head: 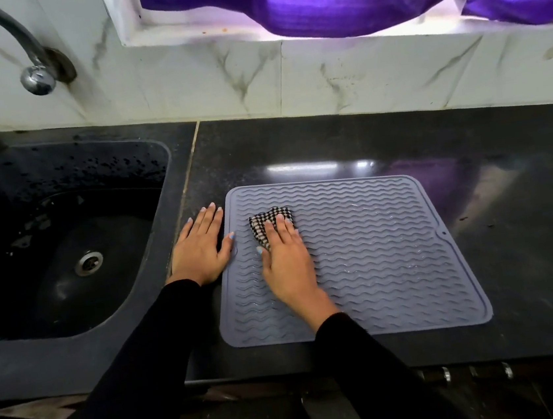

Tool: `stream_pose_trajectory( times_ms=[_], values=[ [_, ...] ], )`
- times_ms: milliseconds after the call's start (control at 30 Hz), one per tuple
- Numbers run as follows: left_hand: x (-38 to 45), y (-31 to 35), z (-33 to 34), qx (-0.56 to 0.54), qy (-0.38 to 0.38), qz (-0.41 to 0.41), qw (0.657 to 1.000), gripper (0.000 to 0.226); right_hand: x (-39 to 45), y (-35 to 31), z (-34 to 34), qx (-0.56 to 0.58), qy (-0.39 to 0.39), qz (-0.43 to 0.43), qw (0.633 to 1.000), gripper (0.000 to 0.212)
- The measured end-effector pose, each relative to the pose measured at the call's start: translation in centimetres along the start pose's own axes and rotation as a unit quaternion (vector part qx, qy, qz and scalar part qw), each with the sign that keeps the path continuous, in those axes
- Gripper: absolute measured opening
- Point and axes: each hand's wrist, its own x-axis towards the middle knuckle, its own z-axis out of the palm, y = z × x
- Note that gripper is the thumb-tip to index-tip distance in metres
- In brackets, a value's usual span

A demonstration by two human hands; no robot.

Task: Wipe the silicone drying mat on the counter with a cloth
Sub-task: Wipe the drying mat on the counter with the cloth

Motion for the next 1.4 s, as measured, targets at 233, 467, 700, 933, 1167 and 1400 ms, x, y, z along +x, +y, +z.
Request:
stream_pose_trajectory(
  times_ms=[233, 467, 700, 933, 1167, 1400],
  values=[
    [-0.2, 0.3, 0.0, 0.004, 0.01, 0.002, 1.0, 0.081, -0.1, 0.9, -0.3, -0.024, 0.017, -0.041, 0.999, 0.056],
    [-0.2, 0.2, -0.3, -0.002, -0.005, 0.0, 1.0, 0.084, 2.6, 1.8, -4.1, 0.376, 0.012, 0.175, 0.91, 0.032],
    [-0.2, 0.1, -0.3, -0.009, -0.01, -0.001, 1.0, 0.085, -0.6, -1.8, -1.6, 0.083, 0.02, 0.076, 0.993, 0.047],
    [-0.1, 0.3, -0.4, -0.017, -0.019, 0.002, 1.0, 0.084, -1.3, -1.4, 0.8, -0.123, -0.006, -0.007, 0.992, 0.058],
    [-0.4, 0.2, -0.8, -0.016, -0.044, 0.014, 0.999, 0.088, -0.9, -0.3, -1.4, 0.172, -0.002, 0.077, 0.982, 0.039],
    [-0.5, 0.2, -1.1, -0.004, -0.063, 0.025, 0.998, 0.091, -1.2, 2.9, -8.0, 0.26, 0.186, 0.234, 0.918, 0.038]
  ],
)
